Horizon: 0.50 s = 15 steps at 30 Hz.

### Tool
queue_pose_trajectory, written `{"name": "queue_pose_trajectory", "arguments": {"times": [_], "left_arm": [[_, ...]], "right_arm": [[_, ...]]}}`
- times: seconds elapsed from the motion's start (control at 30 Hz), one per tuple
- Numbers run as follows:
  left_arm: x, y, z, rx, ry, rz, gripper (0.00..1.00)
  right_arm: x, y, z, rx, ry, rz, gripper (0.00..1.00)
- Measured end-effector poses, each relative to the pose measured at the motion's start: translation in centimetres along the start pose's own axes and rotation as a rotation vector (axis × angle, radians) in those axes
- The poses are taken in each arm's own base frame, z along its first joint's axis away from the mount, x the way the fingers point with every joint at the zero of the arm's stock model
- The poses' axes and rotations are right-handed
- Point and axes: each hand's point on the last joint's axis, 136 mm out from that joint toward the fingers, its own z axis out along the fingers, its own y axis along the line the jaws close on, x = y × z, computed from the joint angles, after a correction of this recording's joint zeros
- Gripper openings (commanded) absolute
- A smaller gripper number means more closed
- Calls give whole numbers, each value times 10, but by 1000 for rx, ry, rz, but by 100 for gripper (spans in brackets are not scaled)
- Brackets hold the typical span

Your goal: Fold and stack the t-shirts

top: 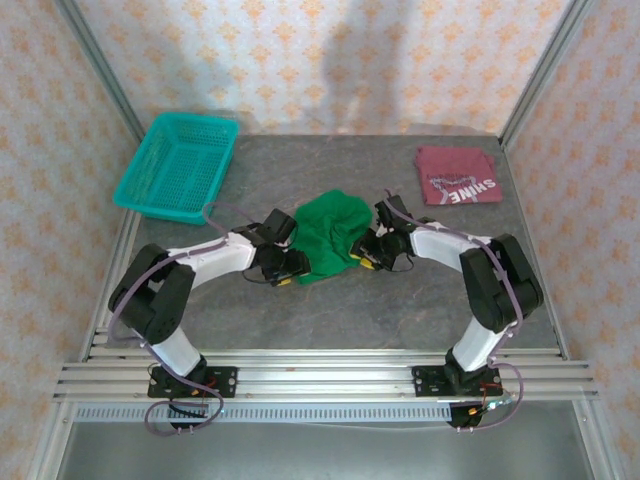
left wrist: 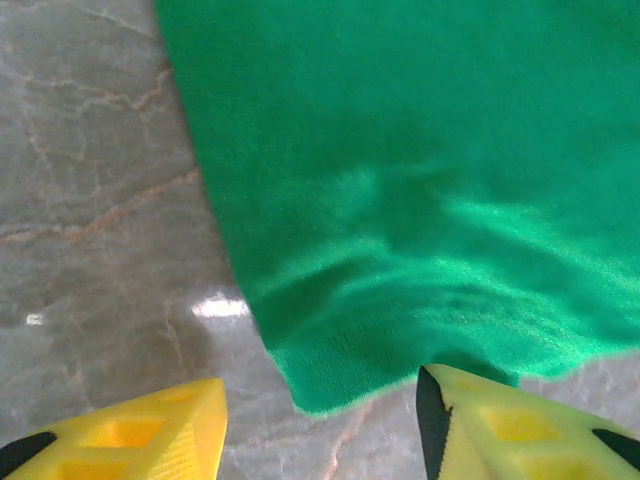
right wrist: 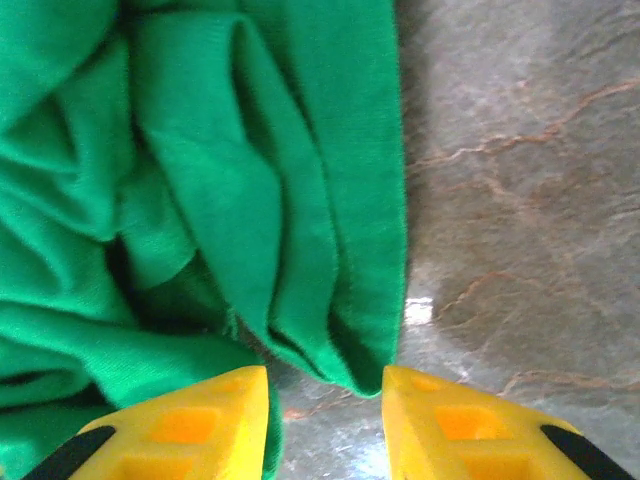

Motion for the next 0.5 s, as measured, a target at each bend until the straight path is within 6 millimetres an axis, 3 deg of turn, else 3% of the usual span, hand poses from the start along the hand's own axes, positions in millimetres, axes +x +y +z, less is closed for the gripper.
{"name": "queue_pose_trajectory", "arguments": {"times": [0.13, 0.23, 0.3, 0.43, 0.5], "left_arm": [[-7, 4, 9, -44, -9, -27, 28], [-8, 10, 10, -88, -9, -47, 7], [-11, 10, 9, -103, -15, -46, 0], [-28, -7, 13, -74, -60, -27, 0], [-30, -8, 13, -74, -67, -26, 0]], "right_arm": [[-2, -5, 1, 24, -15, 8, 34], [-4, -6, 1, 28, -21, 15, 34], [-5, -6, 4, 28, -21, 22, 34], [-8, -9, 13, 39, -10, 45, 32], [-10, -7, 13, 38, -4, 59, 25]]}}
